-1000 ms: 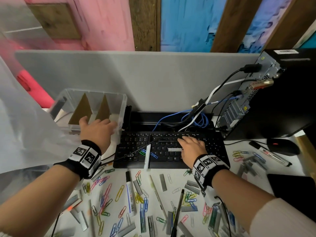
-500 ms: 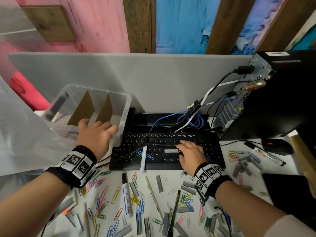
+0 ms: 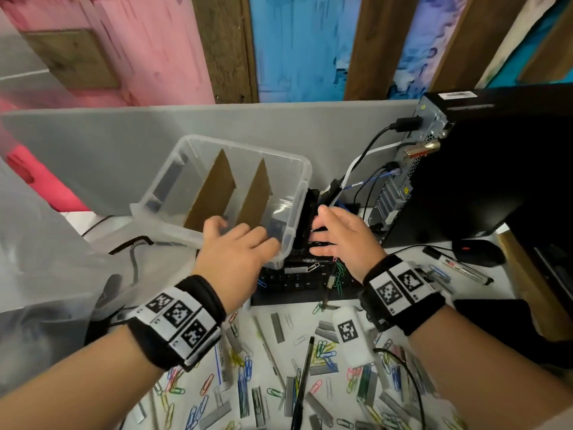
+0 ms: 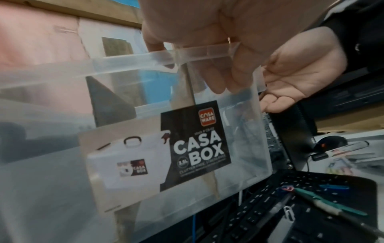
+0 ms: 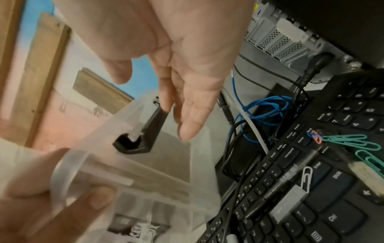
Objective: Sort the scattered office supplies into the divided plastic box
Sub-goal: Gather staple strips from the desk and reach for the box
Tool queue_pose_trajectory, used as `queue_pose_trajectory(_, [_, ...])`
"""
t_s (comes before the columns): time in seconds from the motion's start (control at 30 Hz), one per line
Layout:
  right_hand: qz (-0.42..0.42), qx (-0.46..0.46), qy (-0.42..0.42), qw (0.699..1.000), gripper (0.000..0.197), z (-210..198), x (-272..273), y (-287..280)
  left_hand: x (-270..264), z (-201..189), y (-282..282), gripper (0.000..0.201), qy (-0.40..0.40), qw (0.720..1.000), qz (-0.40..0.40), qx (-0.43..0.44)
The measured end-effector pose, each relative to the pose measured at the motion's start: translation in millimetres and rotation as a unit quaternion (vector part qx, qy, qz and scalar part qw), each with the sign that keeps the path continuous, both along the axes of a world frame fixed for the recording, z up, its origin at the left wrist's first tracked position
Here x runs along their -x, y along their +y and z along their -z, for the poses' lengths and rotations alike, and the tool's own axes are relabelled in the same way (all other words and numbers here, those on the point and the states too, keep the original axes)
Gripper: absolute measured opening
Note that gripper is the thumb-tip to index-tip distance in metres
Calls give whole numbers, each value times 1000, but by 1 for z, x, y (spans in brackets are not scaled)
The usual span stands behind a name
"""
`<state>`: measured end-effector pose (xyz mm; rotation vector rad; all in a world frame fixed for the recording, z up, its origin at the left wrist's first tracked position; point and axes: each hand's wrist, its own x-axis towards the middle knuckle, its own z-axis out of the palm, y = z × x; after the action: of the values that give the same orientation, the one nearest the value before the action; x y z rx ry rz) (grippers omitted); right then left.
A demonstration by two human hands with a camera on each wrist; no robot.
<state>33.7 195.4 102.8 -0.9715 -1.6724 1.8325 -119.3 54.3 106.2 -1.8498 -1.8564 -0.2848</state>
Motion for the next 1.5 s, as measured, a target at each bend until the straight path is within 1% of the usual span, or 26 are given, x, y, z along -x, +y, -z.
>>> queue_pose_trajectory(0.17, [-7, 78, 1, 997, 33, 3, -8, 8, -31, 0, 12, 41, -34, 999, 25, -2])
queue_pose_trajectory(0.33, [-5, 98, -11, 995, 38, 11, -12, 12, -40, 2, 17, 46, -40, 998, 39, 4])
queue_pose_trajectory(0.43, [7, 103, -12, 995, 36, 12, -6, 14, -39, -2, 18, 46, -42, 998, 41, 15])
queue_pose_trajectory(0.53, [19, 118, 9, 993, 31, 5, 5, 15, -35, -8, 21, 40, -28, 999, 26, 28])
queue_pose_trajectory(0.63, [39, 141, 16, 989, 28, -3, 16, 18, -28, -21, 19, 30, -32, 999, -12, 38])
queue_pose_trajectory(0.7, [52, 144, 3, 988, 24, -4, 19, 22, -20, -28, 12, 38, -51, 997, -39, 34])
queue_pose_trajectory(0.8, [68, 134, -21, 988, 21, -1, 15, 30, -2, -29, -6, 51, -119, 991, -64, -18])
queue_pose_trajectory(0.87, [75, 128, -25, 989, 18, 1, 11, 34, 14, -22, -18, 54, -182, 977, -89, -66])
queue_pose_trajectory(0.93, [83, 127, -17, 988, 23, 2, 8, 38, 31, -10, -31, 53, -257, 952, -113, -124])
queue_pose_trajectory(1.03, [95, 121, -1, 988, 29, 1, 5, 43, 51, 14, -45, 45, -374, 890, -144, -219])
queue_pose_trajectory(1.07, [98, 114, 1, 989, 30, 0, 5, 45, 56, 23, -48, 41, -398, 871, -161, -239])
queue_pose_trajectory(1.1, [102, 109, 3, 989, 29, -1, 5, 47, 60, 32, -51, 39, -411, 859, -180, -248])
queue_pose_trajectory(1.17, [111, 106, 18, 988, 28, -4, 6, 51, 65, 51, -52, 41, -425, 851, -216, -220])
queue_pose_trajectory(1.23, [113, 101, 27, 988, 27, -7, 7, 54, 65, 68, -49, 43, -440, 853, -238, -148])
queue_pose_trajectory(1.27, [111, 97, 28, 989, 27, -8, 8, 55, 64, 74, -47, 45, -449, 854, -238, -115])
queue_pose_trajectory(1.33, [109, 94, 25, 989, 28, -8, 10, 56, 63, 82, -41, 47, -475, 847, -222, -83])
queue_pose_trajectory(1.43, [107, 85, 12, 991, 28, -4, 15, 58, 66, 81, -28, 29, -524, 820, -216, -79])
queue_pose_trajectory(1.47, [105, 83, 8, 991, 28, -2, 17, 58, 70, 80, -24, 24, -533, 814, -223, -57])
queue_pose_trajectory(1.5, [103, 83, 5, 991, 27, 1, 19, 58, 74, 81, -20, 19, -537, 810, -235, -14])
